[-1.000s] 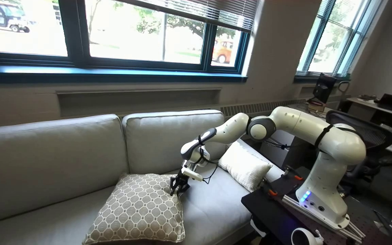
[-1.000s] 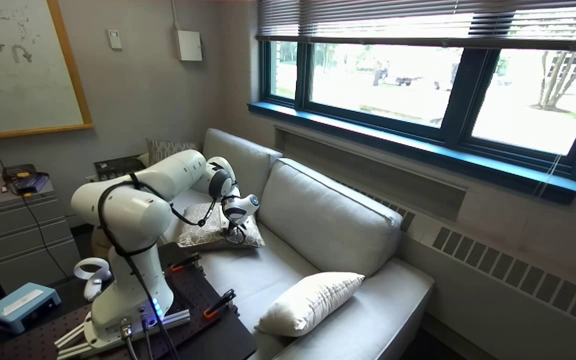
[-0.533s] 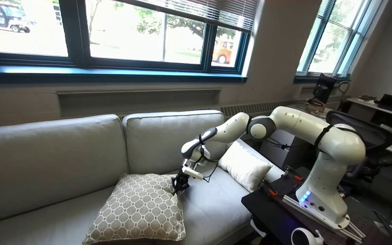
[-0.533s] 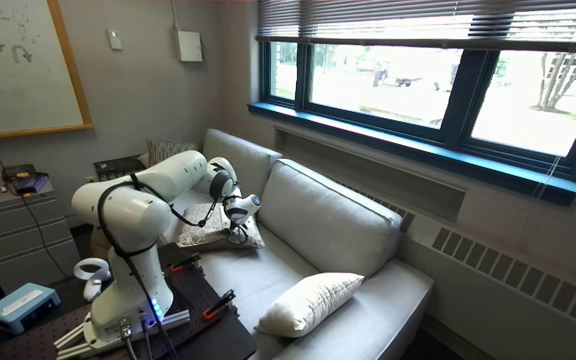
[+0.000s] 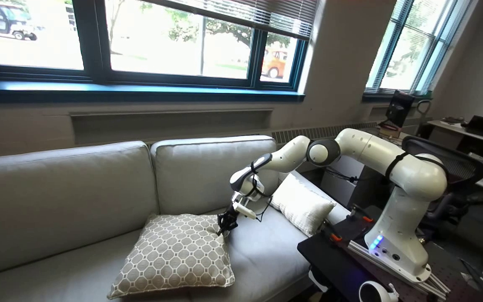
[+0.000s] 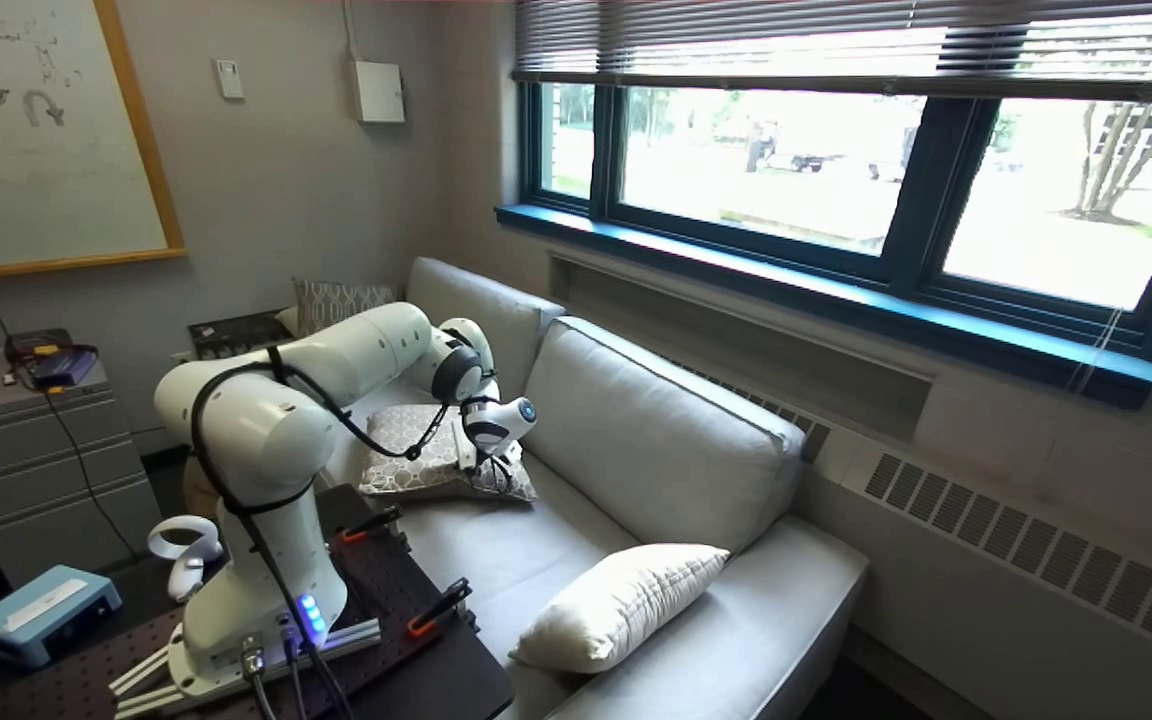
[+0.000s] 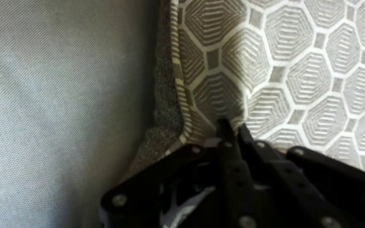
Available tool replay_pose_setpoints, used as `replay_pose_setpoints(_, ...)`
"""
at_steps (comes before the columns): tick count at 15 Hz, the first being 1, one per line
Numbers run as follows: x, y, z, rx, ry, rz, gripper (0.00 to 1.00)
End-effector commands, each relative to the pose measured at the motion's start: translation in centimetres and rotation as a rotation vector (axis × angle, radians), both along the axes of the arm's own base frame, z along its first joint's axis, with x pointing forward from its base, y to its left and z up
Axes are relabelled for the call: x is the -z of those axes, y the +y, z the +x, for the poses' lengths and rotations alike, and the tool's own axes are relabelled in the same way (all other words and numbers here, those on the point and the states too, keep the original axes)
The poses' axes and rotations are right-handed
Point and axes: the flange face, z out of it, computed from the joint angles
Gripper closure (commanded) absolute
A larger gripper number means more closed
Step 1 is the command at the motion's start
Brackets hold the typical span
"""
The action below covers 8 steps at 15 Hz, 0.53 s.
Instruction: Put the two pillows on the right end of the chair
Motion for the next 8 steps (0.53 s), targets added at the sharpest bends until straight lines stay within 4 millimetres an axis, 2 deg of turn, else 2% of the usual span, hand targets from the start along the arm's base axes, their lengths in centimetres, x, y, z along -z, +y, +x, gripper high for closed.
replay_pose_setpoints(1,-0.9,-4.6,-1.9,0.051,-0.080,0.012,0.97)
replay_pose_setpoints(3,-1.5,-5.2,-3.6,0.083,-0.127,0.032,0.97)
replay_pose_setpoints(5,-3.0,-5.0,-5.4,0.103,-0.186,0.053,0.97)
replay_pose_setpoints(8,-7.4,-3.1,-7.2,0.100,-0.307,0.081,0.97)
